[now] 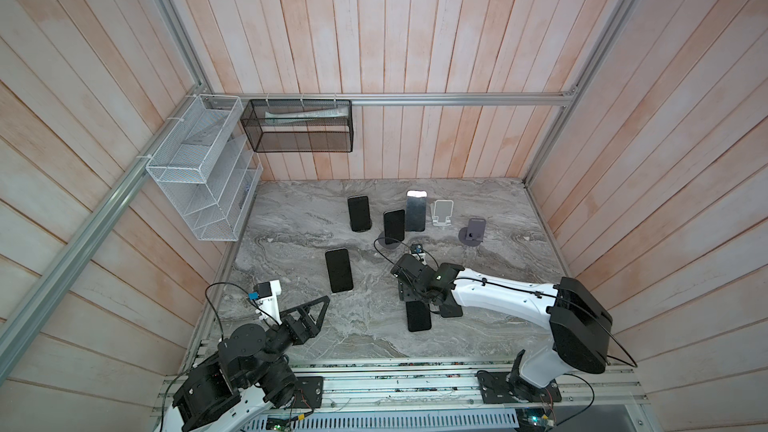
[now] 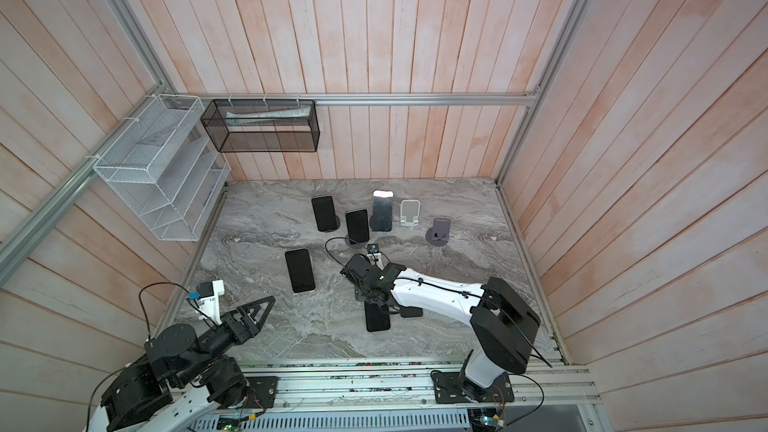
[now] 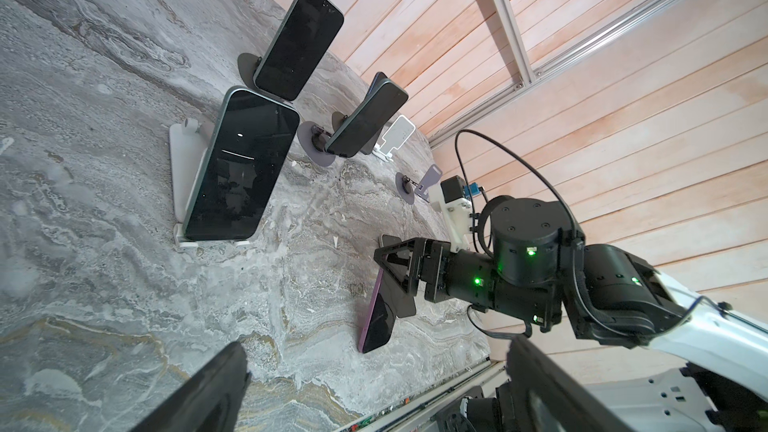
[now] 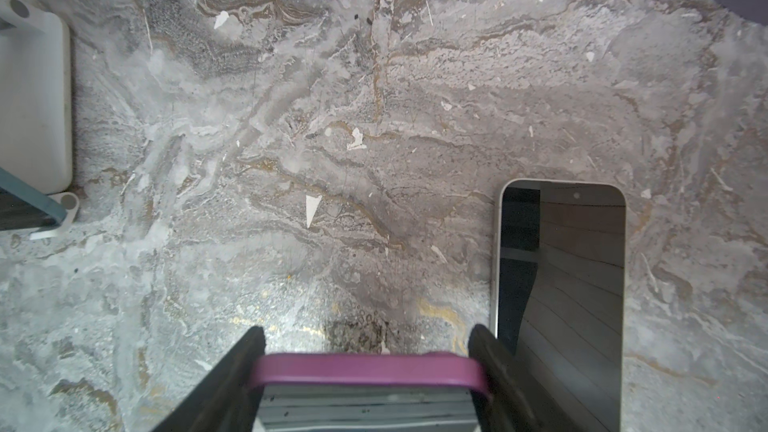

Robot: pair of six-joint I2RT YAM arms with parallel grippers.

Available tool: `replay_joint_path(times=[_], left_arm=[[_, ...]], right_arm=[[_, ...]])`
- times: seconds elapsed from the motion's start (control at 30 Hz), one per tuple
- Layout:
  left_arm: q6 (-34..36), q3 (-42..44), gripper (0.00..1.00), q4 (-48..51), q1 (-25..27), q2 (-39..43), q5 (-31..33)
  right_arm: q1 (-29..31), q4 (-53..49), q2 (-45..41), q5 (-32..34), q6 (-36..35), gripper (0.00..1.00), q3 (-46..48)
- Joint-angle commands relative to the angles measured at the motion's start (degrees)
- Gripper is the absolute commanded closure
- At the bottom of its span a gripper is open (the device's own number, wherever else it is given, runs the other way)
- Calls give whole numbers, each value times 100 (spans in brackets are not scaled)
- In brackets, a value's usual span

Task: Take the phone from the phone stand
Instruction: 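Lay the purple-edged phone flat beside the silver phone and release it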

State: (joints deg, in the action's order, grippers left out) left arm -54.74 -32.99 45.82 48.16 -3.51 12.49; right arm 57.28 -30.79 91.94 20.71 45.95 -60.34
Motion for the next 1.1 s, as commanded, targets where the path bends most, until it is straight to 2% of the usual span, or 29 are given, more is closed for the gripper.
replay_joint_path(times=[0.0, 0.33, 0.8, 1.07], left_arm=[[-37, -34, 1, -99, -6, -70, 93], [-98, 193, 1, -170, -9, 25, 210], [-50, 89, 1, -78, -8, 129, 192], [-11, 96, 1, -118, -6, 121, 140]], right_arm=[[-127, 294, 162, -131, -218, 47, 15], [-370, 565, 277, -365, -366, 47, 294], [-607, 929, 733, -472, -567, 47, 268], [-788, 1171, 982, -475, -545, 44, 358]])
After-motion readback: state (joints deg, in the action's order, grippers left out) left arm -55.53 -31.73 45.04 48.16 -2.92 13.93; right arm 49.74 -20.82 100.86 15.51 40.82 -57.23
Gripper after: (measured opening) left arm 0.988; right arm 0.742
